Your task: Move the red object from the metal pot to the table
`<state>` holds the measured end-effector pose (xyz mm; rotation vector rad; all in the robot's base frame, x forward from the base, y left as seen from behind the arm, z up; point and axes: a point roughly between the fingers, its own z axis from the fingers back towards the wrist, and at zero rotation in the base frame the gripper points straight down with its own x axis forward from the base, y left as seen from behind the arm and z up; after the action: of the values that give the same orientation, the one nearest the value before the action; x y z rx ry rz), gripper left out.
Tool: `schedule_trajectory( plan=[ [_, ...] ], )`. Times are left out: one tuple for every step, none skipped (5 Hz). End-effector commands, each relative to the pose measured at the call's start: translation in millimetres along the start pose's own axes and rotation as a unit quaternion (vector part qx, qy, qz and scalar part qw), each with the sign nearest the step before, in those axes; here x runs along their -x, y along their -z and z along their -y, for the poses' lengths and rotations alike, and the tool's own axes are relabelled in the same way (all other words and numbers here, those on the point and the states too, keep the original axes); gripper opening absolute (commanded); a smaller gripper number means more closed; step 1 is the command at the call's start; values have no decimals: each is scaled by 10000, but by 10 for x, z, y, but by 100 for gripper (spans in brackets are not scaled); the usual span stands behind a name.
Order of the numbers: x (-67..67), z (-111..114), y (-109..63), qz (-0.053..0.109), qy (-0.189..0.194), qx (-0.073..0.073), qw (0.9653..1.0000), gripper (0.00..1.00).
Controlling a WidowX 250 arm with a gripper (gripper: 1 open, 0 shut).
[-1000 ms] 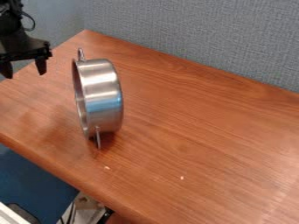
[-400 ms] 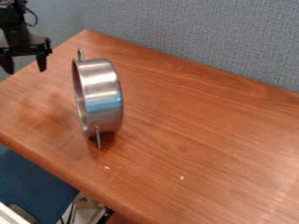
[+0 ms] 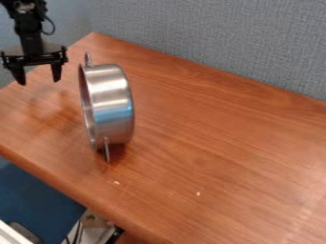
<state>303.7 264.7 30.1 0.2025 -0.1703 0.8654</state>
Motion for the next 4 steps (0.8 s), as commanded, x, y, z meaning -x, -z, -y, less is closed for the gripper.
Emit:
schedule_trajectory(
  plan=[
    [-122,86,-116,213,-338,-228,9989,100],
    [-109,180,-77,142,-686,-450,9965,100],
    [-79,256,-130,280,-737,-464,9958,100],
    [-48,329,-180,421,-787,-481,9948,100]
  ],
)
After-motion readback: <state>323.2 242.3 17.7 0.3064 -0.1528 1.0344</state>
